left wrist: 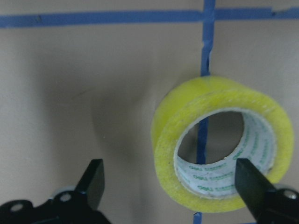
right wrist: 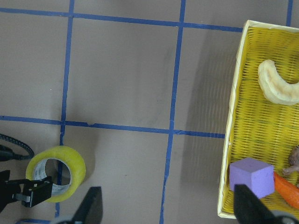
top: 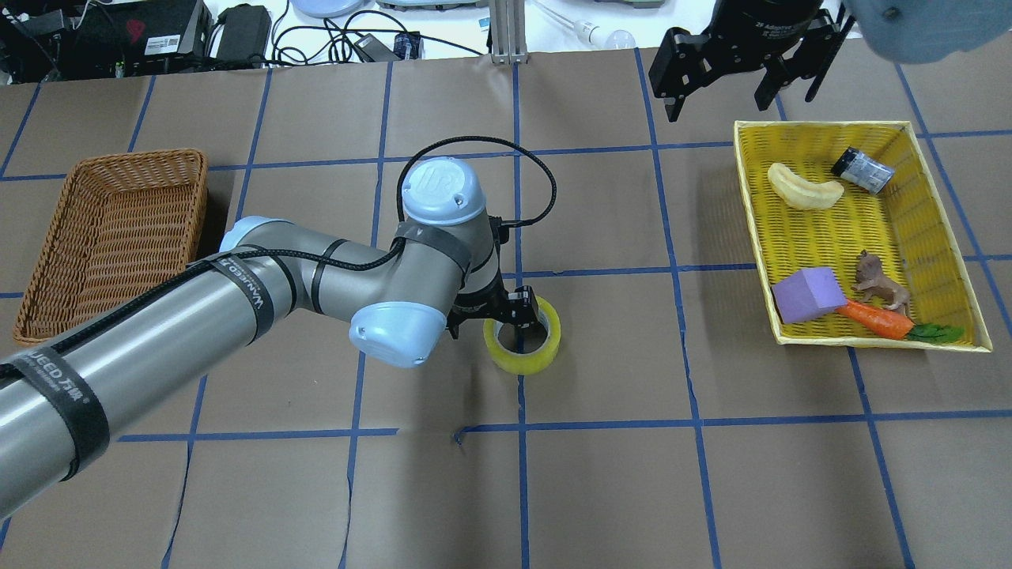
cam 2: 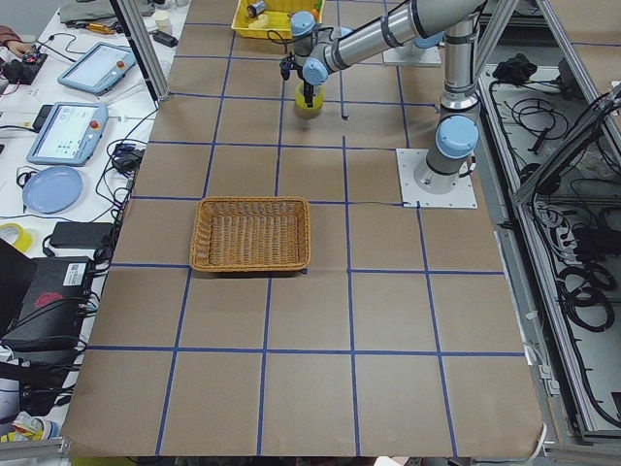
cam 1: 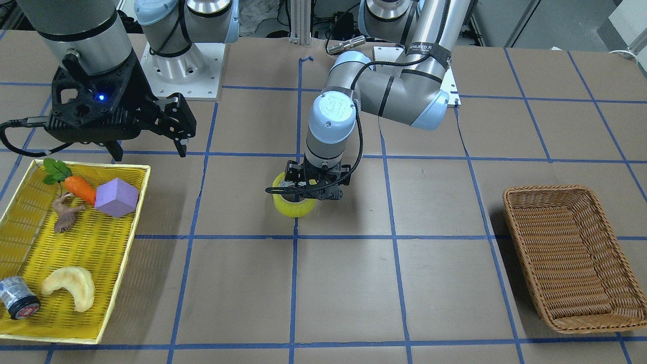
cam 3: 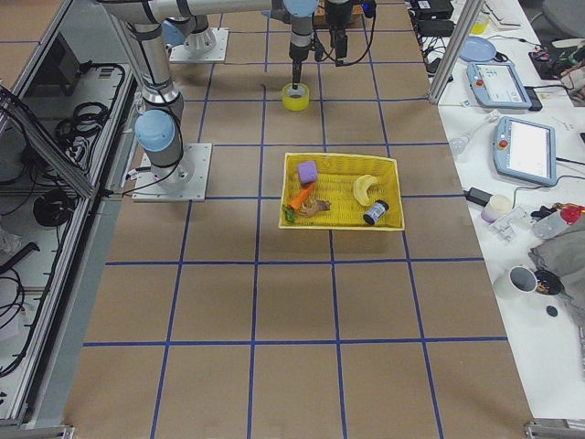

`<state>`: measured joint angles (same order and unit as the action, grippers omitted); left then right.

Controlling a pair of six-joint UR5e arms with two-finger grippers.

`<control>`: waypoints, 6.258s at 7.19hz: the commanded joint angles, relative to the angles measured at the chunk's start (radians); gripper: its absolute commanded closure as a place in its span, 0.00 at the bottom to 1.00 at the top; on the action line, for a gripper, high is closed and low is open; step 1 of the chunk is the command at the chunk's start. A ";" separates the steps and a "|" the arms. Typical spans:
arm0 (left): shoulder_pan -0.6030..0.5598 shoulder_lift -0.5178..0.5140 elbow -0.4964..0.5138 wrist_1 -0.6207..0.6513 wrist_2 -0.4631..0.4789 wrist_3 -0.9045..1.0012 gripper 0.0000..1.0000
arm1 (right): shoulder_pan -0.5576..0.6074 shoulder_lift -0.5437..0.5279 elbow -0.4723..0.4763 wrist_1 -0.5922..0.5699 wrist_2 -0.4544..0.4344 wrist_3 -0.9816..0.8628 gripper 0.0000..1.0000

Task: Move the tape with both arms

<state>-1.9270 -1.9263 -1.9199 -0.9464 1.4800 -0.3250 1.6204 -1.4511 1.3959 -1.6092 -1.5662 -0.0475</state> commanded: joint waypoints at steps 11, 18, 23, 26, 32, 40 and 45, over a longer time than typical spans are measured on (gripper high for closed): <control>0.204 0.104 0.154 -0.239 0.265 0.365 1.00 | -0.002 0.001 0.000 0.000 -0.002 0.000 0.00; 0.886 0.182 0.147 -0.192 0.257 0.962 1.00 | 0.001 0.001 0.000 0.003 -0.005 -0.002 0.00; 1.002 0.057 0.140 0.002 0.182 1.101 1.00 | 0.003 0.000 0.000 0.011 -0.003 0.000 0.00; 1.002 -0.061 0.142 0.154 0.083 1.127 1.00 | 0.003 0.000 -0.002 0.008 -0.002 0.000 0.00; 0.946 0.007 0.186 0.087 0.082 0.979 0.03 | 0.003 0.000 -0.002 0.012 -0.002 0.000 0.00; 0.386 0.345 0.258 -0.519 0.076 0.330 0.01 | 0.004 0.000 0.000 0.012 -0.002 0.000 0.00; 0.335 0.336 0.300 -0.626 0.055 0.333 0.00 | 0.003 0.000 -0.002 0.014 -0.002 0.000 0.00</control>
<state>-1.5914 -1.5965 -1.6203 -1.5598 1.5331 0.0055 1.6231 -1.4512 1.3950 -1.5963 -1.5678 -0.0476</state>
